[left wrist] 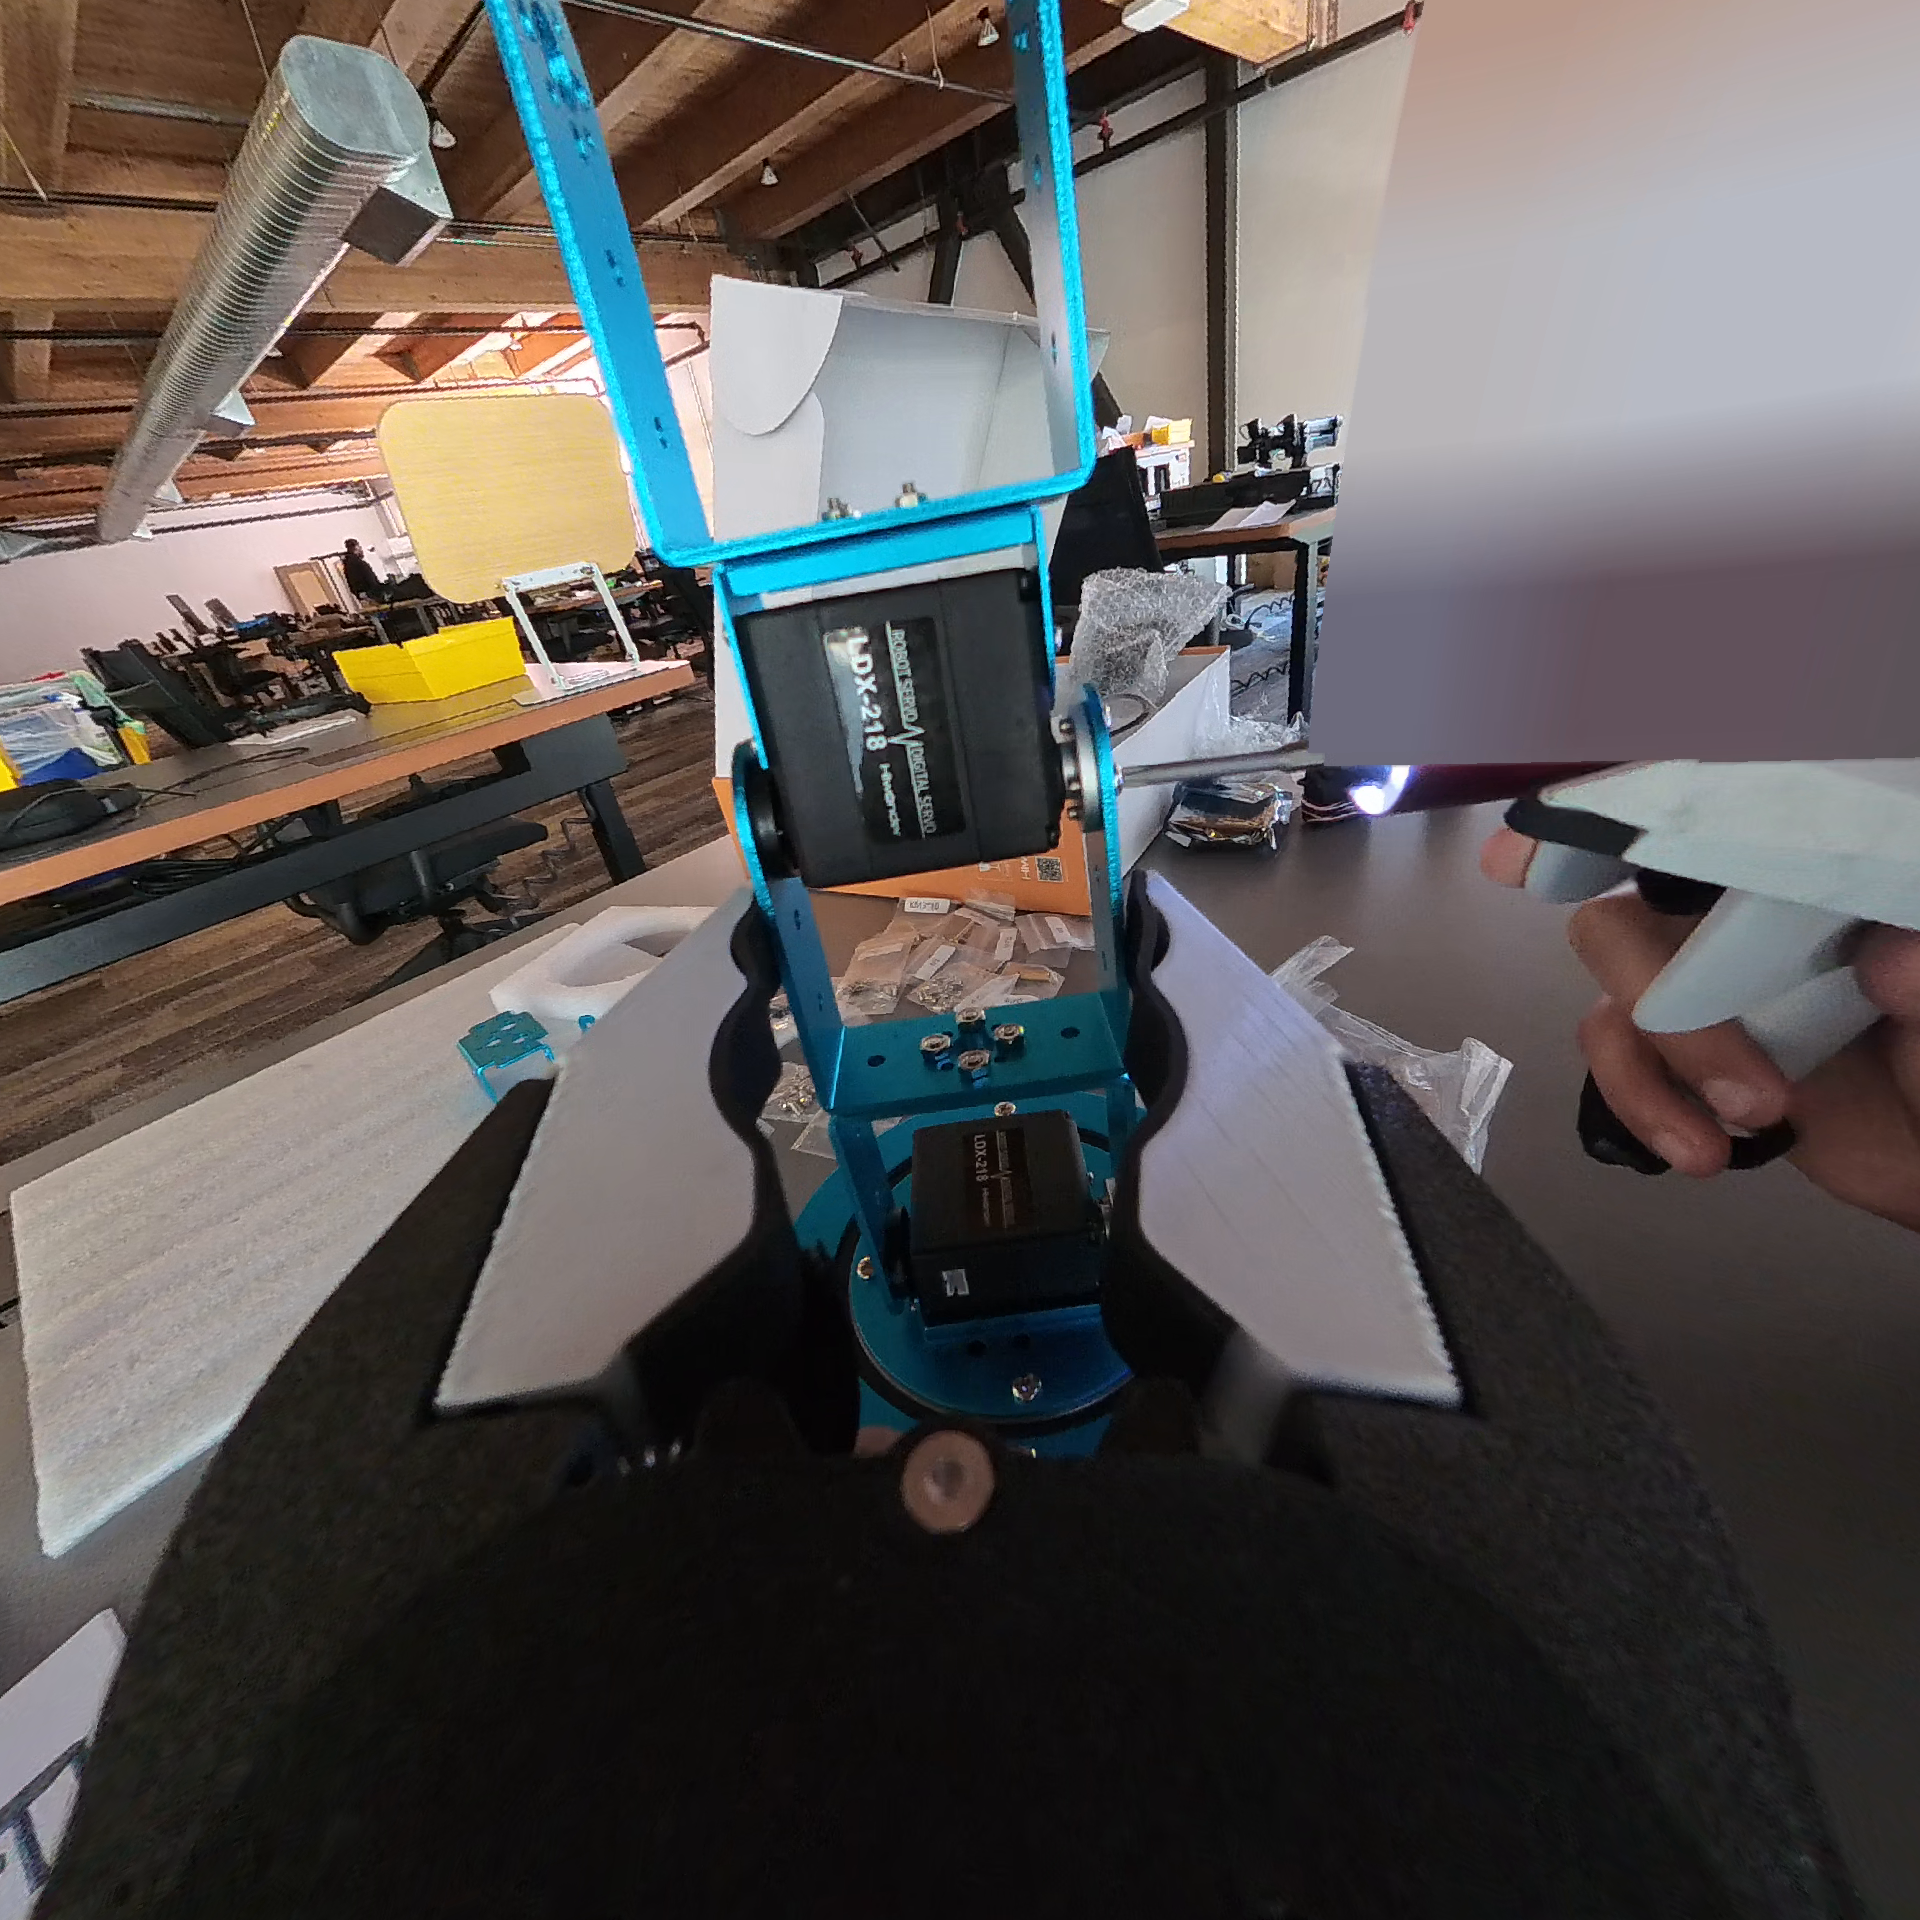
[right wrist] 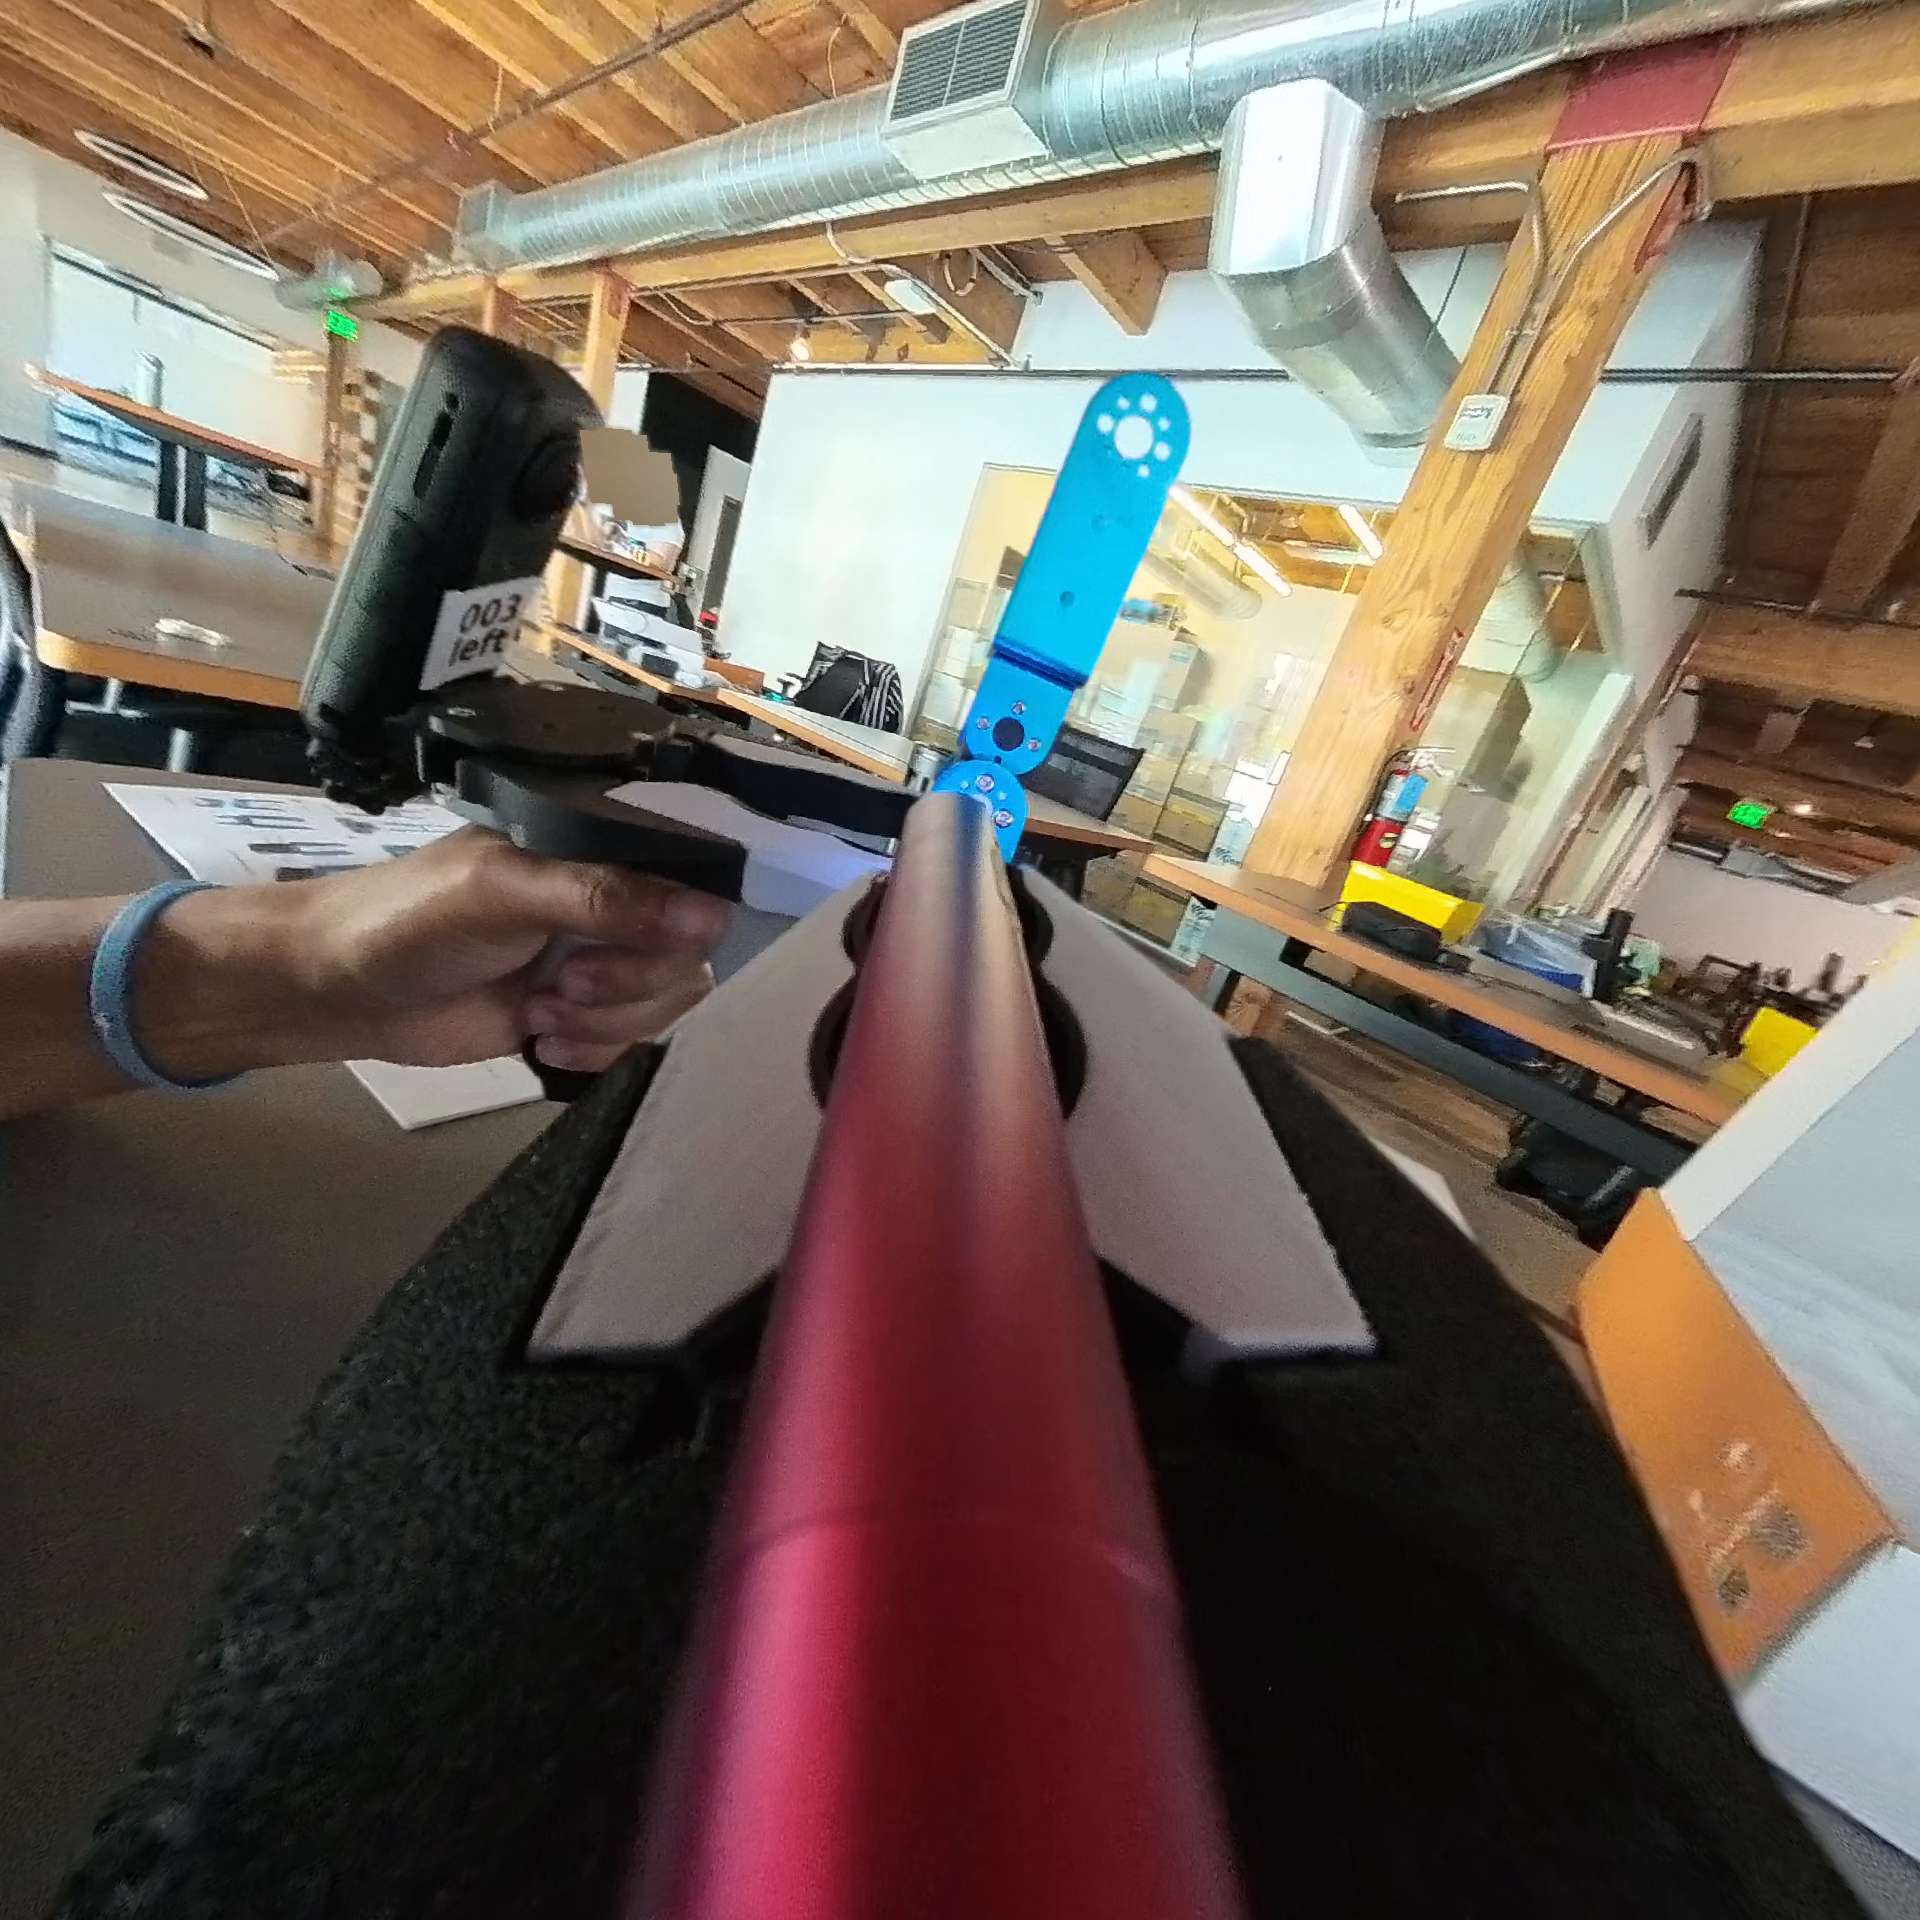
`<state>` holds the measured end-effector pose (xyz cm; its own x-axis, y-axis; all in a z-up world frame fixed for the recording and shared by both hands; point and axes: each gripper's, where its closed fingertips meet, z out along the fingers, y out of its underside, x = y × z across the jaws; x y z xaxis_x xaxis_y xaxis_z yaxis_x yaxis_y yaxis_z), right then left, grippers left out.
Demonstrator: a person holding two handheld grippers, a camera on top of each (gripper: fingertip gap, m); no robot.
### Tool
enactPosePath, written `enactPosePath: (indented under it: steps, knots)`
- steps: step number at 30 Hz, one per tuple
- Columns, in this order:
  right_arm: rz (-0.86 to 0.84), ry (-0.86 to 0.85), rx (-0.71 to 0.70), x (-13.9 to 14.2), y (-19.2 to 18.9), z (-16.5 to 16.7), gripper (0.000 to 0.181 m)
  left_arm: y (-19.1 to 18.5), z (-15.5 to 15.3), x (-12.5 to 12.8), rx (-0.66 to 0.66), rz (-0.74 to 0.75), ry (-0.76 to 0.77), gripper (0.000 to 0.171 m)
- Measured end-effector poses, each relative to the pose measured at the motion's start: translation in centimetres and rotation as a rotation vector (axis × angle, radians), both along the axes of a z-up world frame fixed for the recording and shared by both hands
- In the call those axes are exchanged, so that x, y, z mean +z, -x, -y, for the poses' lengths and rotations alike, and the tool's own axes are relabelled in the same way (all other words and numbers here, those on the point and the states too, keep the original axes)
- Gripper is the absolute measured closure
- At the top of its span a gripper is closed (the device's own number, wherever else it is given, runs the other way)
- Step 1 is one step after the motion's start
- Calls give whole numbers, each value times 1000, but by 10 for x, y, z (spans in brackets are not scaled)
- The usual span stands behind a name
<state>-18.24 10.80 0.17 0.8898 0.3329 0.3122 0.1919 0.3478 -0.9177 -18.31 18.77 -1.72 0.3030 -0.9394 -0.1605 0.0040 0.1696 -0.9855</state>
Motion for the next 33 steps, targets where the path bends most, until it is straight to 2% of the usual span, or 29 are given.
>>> enactPosePath:
  steps: [5,10,16,21,22,25,28,31,33]
  knots:
    - [10,16,17,1,0,0,160,0,1,0,-3,4,-4,104]
    - [90,-5,-10,2,1,1,161,-1,1,0,0,4,-9,104]
    - [23,-19,12,16,-9,21,160,-1,2,-1,2,2,3,103]
    - [-31,40,-5,31,-39,41,160,1,2,-3,33,-22,4,101]
    - [-41,61,-6,34,-46,46,161,3,2,-3,48,-23,-1,94]
    - [-62,174,32,37,-57,59,161,26,9,11,111,15,-38,90]
    - [-104,348,167,28,-49,70,160,47,46,25,124,-10,-174,91]
    - [-120,476,285,12,-22,76,159,44,110,16,84,-114,-351,91]
    - [-120,528,351,-1,5,81,160,39,146,9,128,-184,-526,92]
